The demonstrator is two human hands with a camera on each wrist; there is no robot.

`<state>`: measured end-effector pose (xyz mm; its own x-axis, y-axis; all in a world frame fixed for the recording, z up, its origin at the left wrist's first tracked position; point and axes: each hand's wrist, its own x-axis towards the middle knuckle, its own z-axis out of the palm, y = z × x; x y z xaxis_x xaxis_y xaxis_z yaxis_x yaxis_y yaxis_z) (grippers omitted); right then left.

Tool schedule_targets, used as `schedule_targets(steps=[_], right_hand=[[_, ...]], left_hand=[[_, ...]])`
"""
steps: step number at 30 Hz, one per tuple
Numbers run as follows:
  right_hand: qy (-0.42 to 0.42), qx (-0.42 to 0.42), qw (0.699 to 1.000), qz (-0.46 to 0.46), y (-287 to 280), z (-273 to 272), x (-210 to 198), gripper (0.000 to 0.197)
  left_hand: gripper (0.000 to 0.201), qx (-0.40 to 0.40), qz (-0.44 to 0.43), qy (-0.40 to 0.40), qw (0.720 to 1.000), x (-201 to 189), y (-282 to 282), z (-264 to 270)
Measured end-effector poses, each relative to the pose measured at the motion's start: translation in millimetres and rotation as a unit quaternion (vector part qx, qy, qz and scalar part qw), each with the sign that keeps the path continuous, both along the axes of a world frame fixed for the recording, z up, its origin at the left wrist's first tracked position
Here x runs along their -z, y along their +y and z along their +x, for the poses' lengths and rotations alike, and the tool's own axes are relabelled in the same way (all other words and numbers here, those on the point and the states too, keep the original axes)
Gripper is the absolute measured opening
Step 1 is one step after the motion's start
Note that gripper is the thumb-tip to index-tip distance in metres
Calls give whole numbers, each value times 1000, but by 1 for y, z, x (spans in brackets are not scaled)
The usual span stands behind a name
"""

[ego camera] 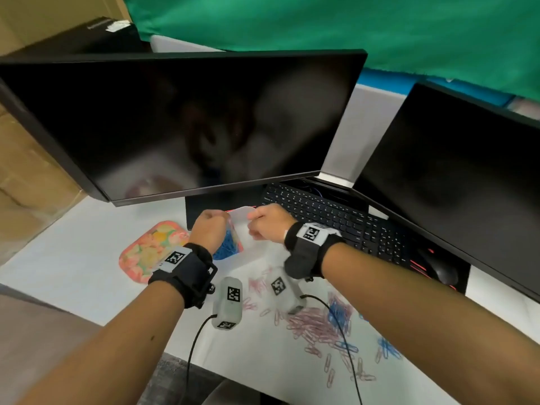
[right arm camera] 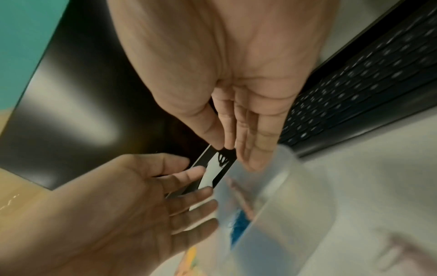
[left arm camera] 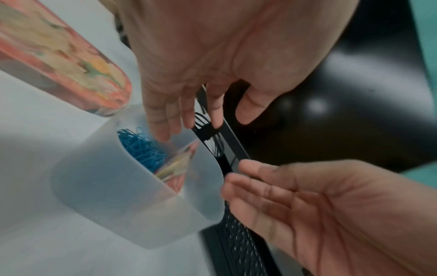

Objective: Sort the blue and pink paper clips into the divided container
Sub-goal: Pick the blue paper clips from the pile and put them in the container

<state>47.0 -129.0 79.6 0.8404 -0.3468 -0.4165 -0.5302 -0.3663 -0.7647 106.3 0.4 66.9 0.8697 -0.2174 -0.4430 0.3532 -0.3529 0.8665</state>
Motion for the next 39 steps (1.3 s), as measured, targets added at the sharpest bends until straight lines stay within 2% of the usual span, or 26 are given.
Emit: schedule_targets(steps=[2, 5, 9, 13, 17, 21, 26, 32, 39], right_hand=[[-8, 36, 999, 21, -23, -29, 2, 20], [14, 56, 998, -22, -60, -86, 6, 21], [75, 88, 984, -133, -95, -166, 22, 21], [117, 127, 971, -168, -107, -227, 45, 22], [132, 109, 968, -186, -100, -261, 67, 18], [151, 64, 961, -221, -94, -275, 80, 21], [136, 16, 958, -252, -89, -279, 91, 25], [95, -40, 948, -302, -87, -278, 100, 23], [121, -61, 936, -325, -91, -267, 101, 25]], left_hand=[[13, 42, -13, -37, 998, 2, -10, -14], [18, 188, -4, -100, 977, 5, -31, -43], [23, 340, 61, -184, 920, 19, -65, -91], [19, 478, 121, -203, 846, 37, -88, -133], [19, 505, 197, -196, 817, 56, -105, -158], [18, 526, 280, -207, 776, 68, -114, -175], [23, 546, 329, -228, 736, 83, -113, -184], [18, 546, 351, -225, 727, 91, -106, -181], [20, 541, 353, -196, 737, 90, -102, -171]])
